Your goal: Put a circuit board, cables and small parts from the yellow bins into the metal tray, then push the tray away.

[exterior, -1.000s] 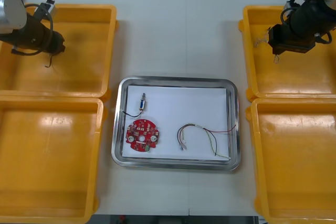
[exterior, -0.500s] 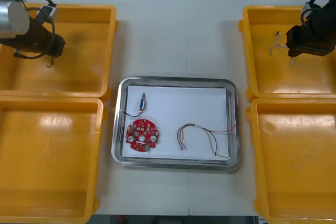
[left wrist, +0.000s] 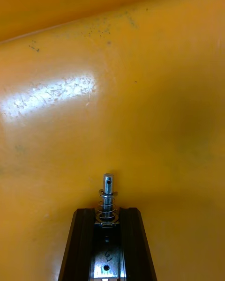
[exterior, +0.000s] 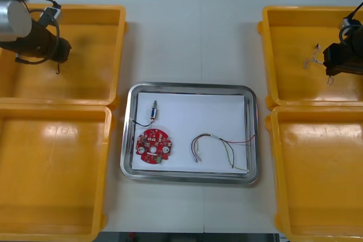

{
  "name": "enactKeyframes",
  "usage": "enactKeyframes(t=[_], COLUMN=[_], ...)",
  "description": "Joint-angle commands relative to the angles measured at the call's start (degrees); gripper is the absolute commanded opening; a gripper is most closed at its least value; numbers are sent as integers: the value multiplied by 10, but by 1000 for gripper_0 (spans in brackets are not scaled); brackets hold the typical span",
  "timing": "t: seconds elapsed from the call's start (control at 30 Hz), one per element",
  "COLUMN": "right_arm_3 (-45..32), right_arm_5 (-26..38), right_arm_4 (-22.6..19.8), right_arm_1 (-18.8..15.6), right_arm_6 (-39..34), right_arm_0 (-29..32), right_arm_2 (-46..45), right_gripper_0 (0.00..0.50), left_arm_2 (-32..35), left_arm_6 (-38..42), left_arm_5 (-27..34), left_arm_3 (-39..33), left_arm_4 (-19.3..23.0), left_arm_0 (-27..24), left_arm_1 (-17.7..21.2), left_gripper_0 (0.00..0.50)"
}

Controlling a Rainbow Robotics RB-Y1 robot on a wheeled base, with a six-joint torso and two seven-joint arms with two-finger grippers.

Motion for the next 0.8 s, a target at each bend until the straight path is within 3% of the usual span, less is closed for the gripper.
enactKeyframes(t=[0.03, 0.07, 0.13, 0.2, 0.27, 0.53, 0.63, 0.8], right_arm_3=[-17, -17, -17, -17, -17, -52, -58, -58], right_arm_5=[-2, -2, -3, -3, -3, 11, 17, 10], right_arm_4=[-3, -4, -3, -3, -3, 2, -2, -1], right_arm_1=[-23, -23, -23, -24, -23, -27, -28, -27], right_arm_6=[-3, -2, -2, 1, 2, 12, 22, 97], right_arm_0=[6, 6, 6, 5, 5, 5, -3, -22], right_arm_2=[-11, -11, -11, -11, -11, -11, -9, 3], right_gripper_0=[3, 63, 369, 500, 500, 500, 500, 500], left_arm_2=[23, 27, 42, 56, 69, 107, 115, 137], left_arm_6=[-54, -52, -46, -40, -35, 67, 95, 157], left_arm_5=[59, 66, 93, 114, 139, 257, 288, 358], left_arm_3=[-31, -34, -48, -58, -69, -173, -213, -301], left_arm_4=[8, 7, 4, 0, -6, -104, -115, -116], left_arm_0=[6, 6, 6, 6, 6, 28, 42, 75], left_arm_1=[27, 29, 35, 39, 44, 51, 58, 80], left_gripper_0=[0, 0, 0, 0, 0, 0, 0, 0])
